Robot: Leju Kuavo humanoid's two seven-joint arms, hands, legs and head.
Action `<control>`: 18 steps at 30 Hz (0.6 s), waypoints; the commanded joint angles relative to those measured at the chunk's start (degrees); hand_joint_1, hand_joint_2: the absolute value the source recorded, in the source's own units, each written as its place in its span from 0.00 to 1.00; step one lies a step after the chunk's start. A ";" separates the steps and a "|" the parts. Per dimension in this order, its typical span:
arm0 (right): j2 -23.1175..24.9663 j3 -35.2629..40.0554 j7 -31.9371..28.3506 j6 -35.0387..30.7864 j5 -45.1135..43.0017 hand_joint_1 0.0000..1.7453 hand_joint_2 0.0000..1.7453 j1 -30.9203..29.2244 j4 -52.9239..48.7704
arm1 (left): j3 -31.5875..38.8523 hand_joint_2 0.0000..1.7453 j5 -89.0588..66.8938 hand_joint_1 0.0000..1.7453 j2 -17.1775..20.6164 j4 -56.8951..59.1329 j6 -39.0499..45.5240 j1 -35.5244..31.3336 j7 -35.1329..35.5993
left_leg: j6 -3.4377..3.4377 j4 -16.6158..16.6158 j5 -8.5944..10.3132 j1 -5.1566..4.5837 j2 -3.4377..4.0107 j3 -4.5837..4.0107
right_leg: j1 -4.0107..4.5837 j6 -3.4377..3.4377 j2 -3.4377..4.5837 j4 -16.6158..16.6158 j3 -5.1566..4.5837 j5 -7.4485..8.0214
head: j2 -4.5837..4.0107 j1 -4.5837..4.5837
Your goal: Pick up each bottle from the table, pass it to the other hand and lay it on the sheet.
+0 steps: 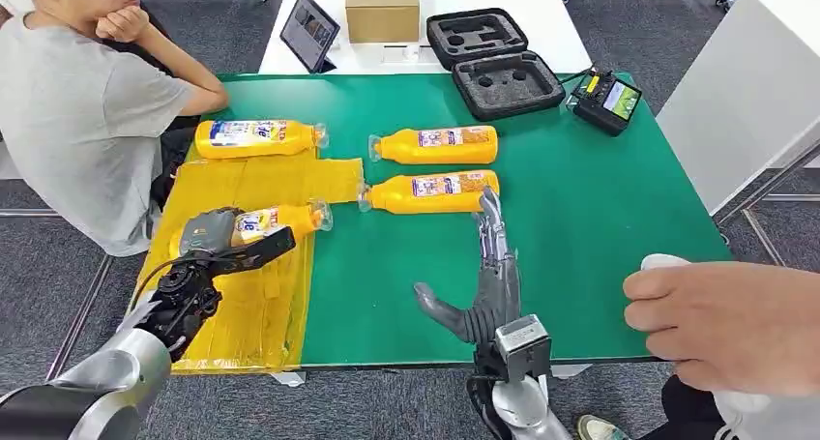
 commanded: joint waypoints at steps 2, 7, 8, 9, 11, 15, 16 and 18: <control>1.53 -2.20 0.11 -0.08 -0.72 0.00 1.00 -2.77 5.92 | -1.14 1.00 -3.00 0.92 -0.04 5.36 -1.62 -2.24 2.41 | -0.04 -0.02 -0.04 0.02 0.01 0.11 | 0.02 -0.03 0.06 -0.03 0.10 -0.02 | 0.00 0.00; 1.84 -2.56 0.11 -0.54 -0.83 0.00 1.00 -2.94 6.60 | -2.47 1.00 -4.43 0.77 -0.25 5.50 -1.68 -2.09 3.07 | -0.06 -0.04 -0.06 0.02 0.01 0.20 | 0.02 -0.05 0.08 -0.03 0.17 -0.04 | 0.00 0.00; 1.84 -2.56 0.11 -0.54 -0.83 0.00 1.00 -2.94 6.60 | -2.47 1.00 -4.43 0.77 -0.25 5.50 -1.68 -2.09 3.07 | -0.08 -0.01 -0.09 0.03 -0.02 0.24 | 0.02 -0.06 0.08 0.00 0.22 -0.08 | 0.00 0.00; 1.84 -2.56 0.11 -0.54 -0.83 0.00 1.00 -2.94 6.60 | -2.47 1.00 -4.43 0.77 -0.25 5.50 -1.68 -2.09 3.07 | -0.06 -0.05 -0.05 0.02 -0.01 0.19 | 0.01 -0.04 0.07 -0.04 0.16 -0.04 | 0.00 0.00; 1.84 -2.56 0.11 -0.54 -0.83 0.00 1.00 -2.94 6.60 | -2.47 1.00 -4.43 0.77 -0.25 5.50 -1.68 -2.09 3.07 | -0.08 -0.04 -0.08 0.02 0.00 0.26 | 0.01 -0.06 0.10 -0.02 0.22 -0.07 | 0.00 0.00; 1.84 -2.56 0.11 -0.54 -0.83 0.00 1.00 -2.94 6.60 | -2.47 1.00 -4.43 0.77 -0.25 5.50 -1.68 -2.09 3.07 | -0.07 -0.02 -0.09 0.01 0.01 0.23 | 0.00 -0.04 0.10 0.00 0.20 -0.07 | 0.00 0.00; 1.84 -2.56 0.11 -0.54 -0.83 0.00 1.00 -2.94 6.60 | -2.47 1.00 -4.43 0.77 -0.25 5.50 -1.68 -2.09 3.07 | -0.06 -0.03 -0.07 0.01 0.01 0.22 | 0.00 -0.04 0.09 -0.02 0.18 -0.05 | 0.00 0.00; 1.84 -2.63 0.11 -0.69 -0.77 0.00 1.00 -2.93 6.68 | -2.82 1.00 -4.82 0.58 -0.22 5.51 -1.62 -2.01 3.17 | -0.06 -0.03 -0.08 0.02 0.01 0.23 | 0.01 -0.04 0.10 -0.03 0.20 -0.06 | 0.00 0.00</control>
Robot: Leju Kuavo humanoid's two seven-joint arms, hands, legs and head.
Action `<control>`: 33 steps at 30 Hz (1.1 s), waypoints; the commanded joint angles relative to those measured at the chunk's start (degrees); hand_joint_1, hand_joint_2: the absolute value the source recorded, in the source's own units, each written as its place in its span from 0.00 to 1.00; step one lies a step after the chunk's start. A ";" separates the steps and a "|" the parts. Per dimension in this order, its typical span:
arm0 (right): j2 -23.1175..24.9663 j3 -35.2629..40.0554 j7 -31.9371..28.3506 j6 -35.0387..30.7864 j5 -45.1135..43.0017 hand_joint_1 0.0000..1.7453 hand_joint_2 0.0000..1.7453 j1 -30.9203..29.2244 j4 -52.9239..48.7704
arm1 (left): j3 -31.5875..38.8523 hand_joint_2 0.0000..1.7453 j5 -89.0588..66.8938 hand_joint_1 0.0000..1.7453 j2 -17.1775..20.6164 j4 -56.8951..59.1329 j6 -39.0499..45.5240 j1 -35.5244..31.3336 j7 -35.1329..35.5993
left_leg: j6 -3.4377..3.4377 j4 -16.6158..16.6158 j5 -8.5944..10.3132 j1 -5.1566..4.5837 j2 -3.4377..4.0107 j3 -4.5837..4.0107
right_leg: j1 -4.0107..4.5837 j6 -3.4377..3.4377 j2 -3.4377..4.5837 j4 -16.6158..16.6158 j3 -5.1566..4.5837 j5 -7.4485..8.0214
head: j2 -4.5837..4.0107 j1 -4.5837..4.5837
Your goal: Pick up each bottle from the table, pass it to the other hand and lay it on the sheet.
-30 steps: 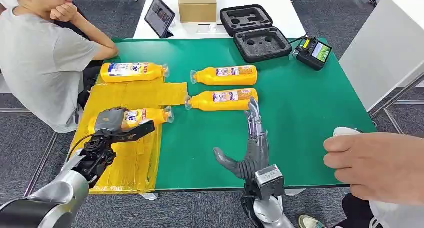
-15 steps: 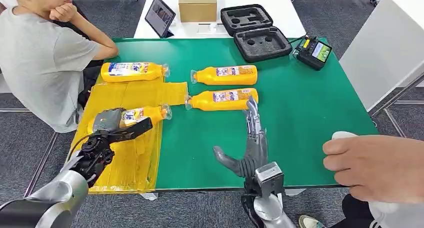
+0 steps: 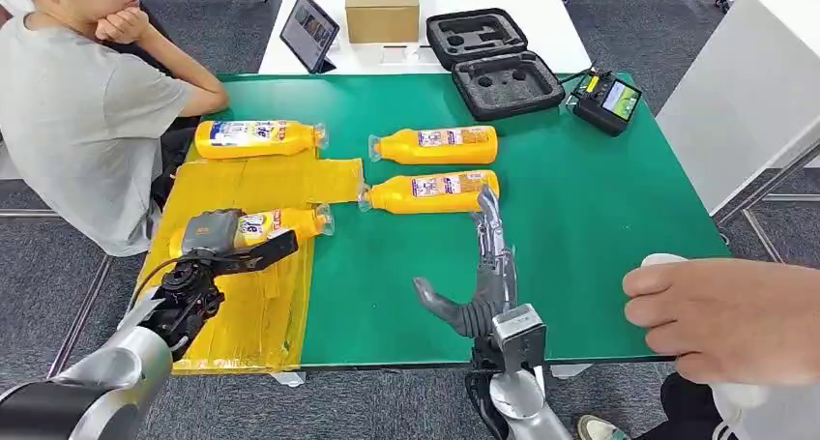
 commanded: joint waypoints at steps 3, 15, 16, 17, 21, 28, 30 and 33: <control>1.11 -1.79 0.11 -0.68 -0.24 0.00 1.00 -1.69 4.08 | -2.14 1.00 -1.25 0.27 0.08 4.56 -0.33 -1.21 0.86 | -0.04 -0.03 -0.05 0.01 0.01 0.14 | 0.00 -0.03 0.07 -0.03 0.13 -0.03 | 0.00 0.00; 1.17 -2.21 0.11 -1.63 -0.14 0.00 1.00 -1.00 4.56 | -4.78 1.00 -4.23 0.00 0.57 4.26 -0.47 -0.72 1.68 | -0.11 -0.06 -0.18 0.02 0.01 0.41 | 0.00 -0.08 0.16 -0.02 0.37 -0.16 | 0.00 0.00; 1.19 -2.16 0.11 -1.69 -0.06 0.00 1.00 -1.02 4.61 | -4.96 1.00 -4.46 0.00 0.56 4.23 -0.41 -0.67 1.85 | -0.09 -0.02 -0.16 0.02 -0.01 0.34 | 0.00 -0.06 0.12 -0.01 0.31 -0.14 | 0.00 0.00; 1.19 -2.16 0.11 -1.69 -0.06 0.00 1.00 -1.02 4.61 | -4.96 1.00 -4.46 0.00 0.56 4.23 -0.41 -0.67 1.85 | -0.08 -0.05 -0.13 0.02 0.00 0.29 | 0.00 -0.06 0.11 -0.02 0.26 -0.11 | 0.00 0.00; 1.38 -1.96 0.11 -1.46 -0.11 0.00 1.00 -1.02 5.03 | -5.05 1.00 -4.58 0.00 0.69 4.12 -0.38 -0.37 1.93 | -0.08 -0.06 -0.12 0.01 0.04 0.30 | 0.00 -0.06 0.14 -0.03 0.27 -0.09 | 0.00 0.00; 1.55 -1.91 0.11 -1.24 -0.09 0.00 1.00 -1.23 5.29 | -4.98 1.00 -4.44 0.00 1.19 4.06 -0.90 -0.02 1.30 | -0.09 -0.04 -0.12 0.01 0.07 0.30 | 0.00 -0.06 0.18 -0.02 0.25 -0.08 | 0.00 0.00; 1.46 -1.99 0.11 -1.21 -0.10 0.00 1.00 -1.20 5.30 | -4.60 1.00 -3.72 0.00 0.82 3.74 -0.86 0.14 -0.17 | -0.06 -0.07 -0.08 0.00 0.08 0.24 | -0.01 -0.04 0.17 -0.03 0.19 -0.05 | 0.00 0.00; 1.36 -2.02 0.11 -1.24 -0.03 0.00 1.00 -1.06 5.28 | -4.55 1.00 -3.33 0.00 0.53 3.35 -0.73 0.34 -1.57 | -0.07 -0.06 -0.11 0.00 0.06 0.29 | -0.01 -0.05 0.16 -0.03 0.25 -0.07 | 0.00 0.00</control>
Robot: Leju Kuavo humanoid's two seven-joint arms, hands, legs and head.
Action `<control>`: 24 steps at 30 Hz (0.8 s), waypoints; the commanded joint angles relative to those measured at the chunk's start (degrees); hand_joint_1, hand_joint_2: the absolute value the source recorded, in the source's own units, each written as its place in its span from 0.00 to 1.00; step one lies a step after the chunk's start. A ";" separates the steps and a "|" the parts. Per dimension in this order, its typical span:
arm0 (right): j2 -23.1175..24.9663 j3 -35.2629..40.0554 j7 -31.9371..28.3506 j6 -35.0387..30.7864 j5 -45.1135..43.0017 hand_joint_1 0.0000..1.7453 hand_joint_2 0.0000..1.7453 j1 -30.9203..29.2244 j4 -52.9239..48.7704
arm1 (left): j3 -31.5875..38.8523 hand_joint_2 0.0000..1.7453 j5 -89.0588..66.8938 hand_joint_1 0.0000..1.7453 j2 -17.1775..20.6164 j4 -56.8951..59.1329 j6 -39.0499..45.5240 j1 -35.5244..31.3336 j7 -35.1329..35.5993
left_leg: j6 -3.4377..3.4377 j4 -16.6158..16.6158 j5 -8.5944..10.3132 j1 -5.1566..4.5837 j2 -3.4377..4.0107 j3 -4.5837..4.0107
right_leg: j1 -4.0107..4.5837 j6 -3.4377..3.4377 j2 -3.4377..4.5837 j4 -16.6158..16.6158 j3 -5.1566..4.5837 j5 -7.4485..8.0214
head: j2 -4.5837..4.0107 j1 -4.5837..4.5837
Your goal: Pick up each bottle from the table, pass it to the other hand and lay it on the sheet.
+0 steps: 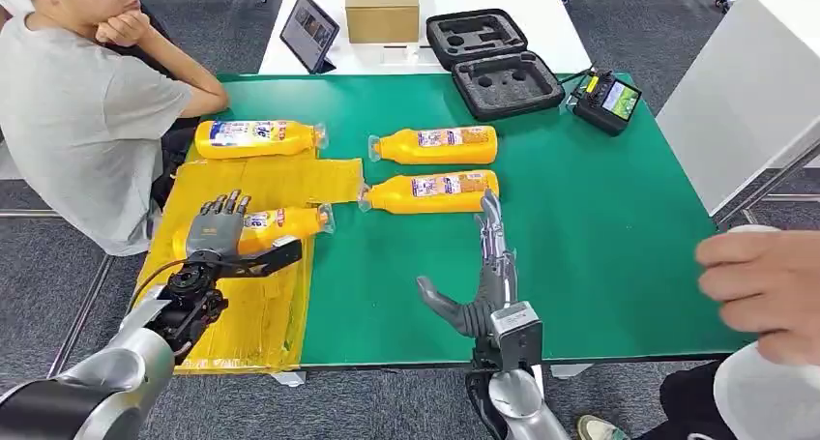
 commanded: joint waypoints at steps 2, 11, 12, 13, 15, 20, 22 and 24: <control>0.90 -1.28 0.11 0.07 -0.03 0.00 1.00 -1.11 3.21 | -1.16 1.00 1.02 0.00 0.53 2.58 -0.58 0.31 -2.99 | -0.07 -0.06 -0.10 0.01 0.04 0.27 | -0.01 -0.05 0.13 -0.04 0.23 -0.07 | 0.00 0.00; 0.63 -1.50 0.11 0.00 -0.09 0.00 1.00 -0.59 3.03 | -1.38 1.00 2.74 0.00 -0.52 0.77 -2.89 0.78 -9.38 | -0.07 -0.05 -0.11 0.01 -0.01 0.28 | 0.00 -0.05 0.09 -0.04 0.25 -0.09 | 0.00 0.00; 0.51 -1.63 0.11 0.21 -0.21 0.00 1.00 -0.38 2.89 | -2.18 1.00 2.43 0.00 -0.24 -0.05 -3.67 1.15 -10.55 | -0.05 -0.07 -0.06 0.00 -0.02 0.22 | -0.01 -0.03 0.05 -0.05 0.19 -0.06 | 0.00 0.00; 0.47 -1.71 0.11 0.23 -0.19 0.00 1.00 -0.30 2.85 | -3.10 1.00 1.98 0.00 0.26 -1.26 -4.10 1.70 -11.22 | -0.06 -0.06 -0.09 0.00 -0.04 0.26 | -0.01 -0.04 0.05 -0.05 0.23 -0.08 | 0.00 -0.02; 0.64 -1.97 0.11 0.38 -0.28 0.00 1.00 -0.26 2.76 | -4.49 1.00 1.55 0.00 1.04 -3.46 -4.57 2.76 -11.98 | -0.05 -0.09 -0.06 -0.02 -0.05 0.25 | -0.03 -0.03 0.02 -0.07 0.22 -0.06 | 0.00 0.00; 1.25 -1.80 0.11 1.29 -0.21 0.00 1.00 -0.33 3.12 | -7.04 1.00 0.66 0.00 2.09 -8.20 -3.59 5.33 -10.81 | -0.08 -0.08 -0.13 0.00 0.06 0.35 | -0.02 -0.06 0.17 -0.06 0.31 -0.09 | 0.00 0.00; 1.25 -1.80 0.11 1.29 -0.21 0.00 1.00 -0.33 3.12 | -7.04 1.00 0.66 0.00 2.09 -8.20 -3.59 5.33 -10.81 | -0.08 -0.09 -0.11 -0.01 0.06 0.33 | -0.03 -0.06 0.16 -0.06 0.28 -0.08 | 0.00 0.00; 1.25 -1.80 0.11 1.29 -0.21 0.00 1.00 -0.33 3.12 | -7.04 1.00 0.66 0.00 2.09 -8.20 -3.59 5.33 -10.81 | -0.06 -0.07 -0.09 0.01 0.04 0.26 | -0.01 -0.05 0.13 -0.05 0.24 -0.05 | 0.00 0.00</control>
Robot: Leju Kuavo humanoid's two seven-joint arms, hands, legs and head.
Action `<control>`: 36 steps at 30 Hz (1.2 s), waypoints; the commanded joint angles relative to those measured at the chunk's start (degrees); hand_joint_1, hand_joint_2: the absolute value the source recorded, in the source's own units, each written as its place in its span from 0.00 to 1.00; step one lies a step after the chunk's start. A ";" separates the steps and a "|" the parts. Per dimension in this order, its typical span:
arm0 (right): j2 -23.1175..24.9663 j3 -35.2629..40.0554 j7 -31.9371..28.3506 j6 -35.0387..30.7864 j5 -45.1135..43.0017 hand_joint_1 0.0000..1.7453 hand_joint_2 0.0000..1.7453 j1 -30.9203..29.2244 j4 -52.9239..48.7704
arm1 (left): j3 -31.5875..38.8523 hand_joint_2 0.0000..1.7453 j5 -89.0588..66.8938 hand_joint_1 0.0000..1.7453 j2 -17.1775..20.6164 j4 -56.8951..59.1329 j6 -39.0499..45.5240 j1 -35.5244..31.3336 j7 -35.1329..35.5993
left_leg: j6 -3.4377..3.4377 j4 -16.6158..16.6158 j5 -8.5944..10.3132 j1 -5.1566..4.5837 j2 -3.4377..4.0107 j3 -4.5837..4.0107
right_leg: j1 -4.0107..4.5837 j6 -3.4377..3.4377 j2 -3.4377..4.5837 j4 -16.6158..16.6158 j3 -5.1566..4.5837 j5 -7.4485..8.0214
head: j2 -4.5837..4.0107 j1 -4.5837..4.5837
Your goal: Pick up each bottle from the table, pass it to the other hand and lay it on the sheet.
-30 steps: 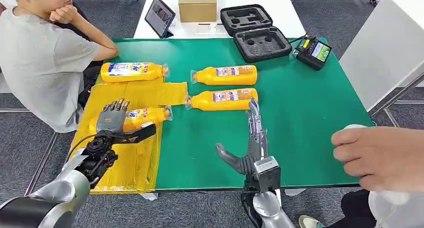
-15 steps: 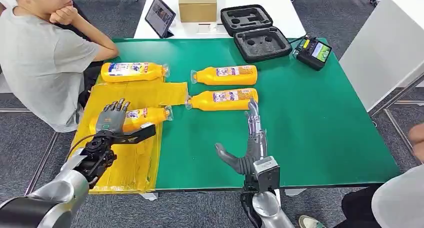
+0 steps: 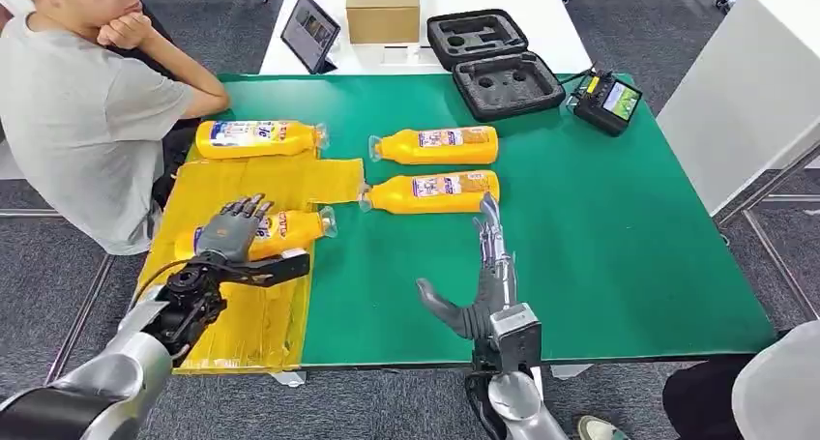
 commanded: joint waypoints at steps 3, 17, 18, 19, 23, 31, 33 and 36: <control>1.12 -1.69 0.11 0.57 -0.14 0.00 1.00 -0.94 2.98 | -3.95 1.00 -0.67 0.00 1.65 -2.34 -0.14 2.63 0.80 | -0.06 -0.06 -0.07 0.00 0.04 0.22 | -0.01 -0.04 0.12 -0.05 0.17 -0.05 | 0.00 0.00; 0.77 -1.68 0.11 -1.42 0.01 0.00 1.00 -0.57 2.33 | -6.83 1.00 3.67 0.00 1.48 -10.70 5.23 6.98 1.28 | -0.08 -0.04 -0.11 0.02 -0.01 0.27 | 0.01 -0.06 0.10 -0.03 0.24 -0.10 | 0.00 0.00; 0.73 -1.61 0.11 -1.31 0.07 0.00 1.00 -0.52 2.26 | -7.01 1.00 3.78 0.00 1.38 -11.36 6.10 7.52 1.23 | -0.05 -0.07 -0.06 0.00 -0.01 0.21 | -0.01 -0.04 0.07 -0.05 0.17 -0.06 | 0.00 0.02; 0.38 -1.07 0.11 -1.22 0.53 0.00 1.00 -0.37 2.31 | -7.52 1.00 5.00 0.00 1.21 -13.62 6.54 8.96 0.95 | -0.07 -0.06 -0.10 0.01 -0.01 0.27 | 0.00 -0.05 0.10 -0.06 0.24 -0.09 | 0.00 0.00; -0.04 -0.79 0.11 -1.20 0.40 0.00 1.00 0.21 2.78 | -7.78 1.00 11.99 0.00 0.63 -26.62 9.76 17.25 -3.01 | -0.05 -0.08 -0.12 0.01 -0.01 0.27 | -0.01 -0.03 0.08 -0.08 0.23 -0.11 | 0.00 0.00; -0.79 0.57 0.11 -2.32 1.08 0.00 1.00 0.81 0.87 | -9.56 1.00 23.28 0.00 0.25 -38.54 7.42 21.53 -8.28 | -0.05 0.03 -0.11 0.02 -0.02 -0.05 | 0.01 -0.04 0.05 0.00 -0.10 -0.10 | 0.00 0.00; -0.79 0.57 0.11 -2.32 1.08 0.00 1.00 0.81 0.87 | -9.56 1.00 23.28 0.00 0.25 -38.54 7.42 21.53 -8.28 | -0.06 0.02 -0.15 0.02 -0.02 0.01 | 0.01 -0.05 0.06 0.00 -0.03 -0.12 | 0.00 0.00; -0.79 0.57 0.11 -2.32 1.08 0.00 1.00 0.81 0.87 | -9.56 1.00 23.28 0.00 0.25 -38.54 7.42 21.53 -8.28 | -0.07 0.01 -0.14 0.02 -0.02 -0.01 | 0.01 -0.06 0.06 0.00 -0.05 -0.11 | 0.00 0.00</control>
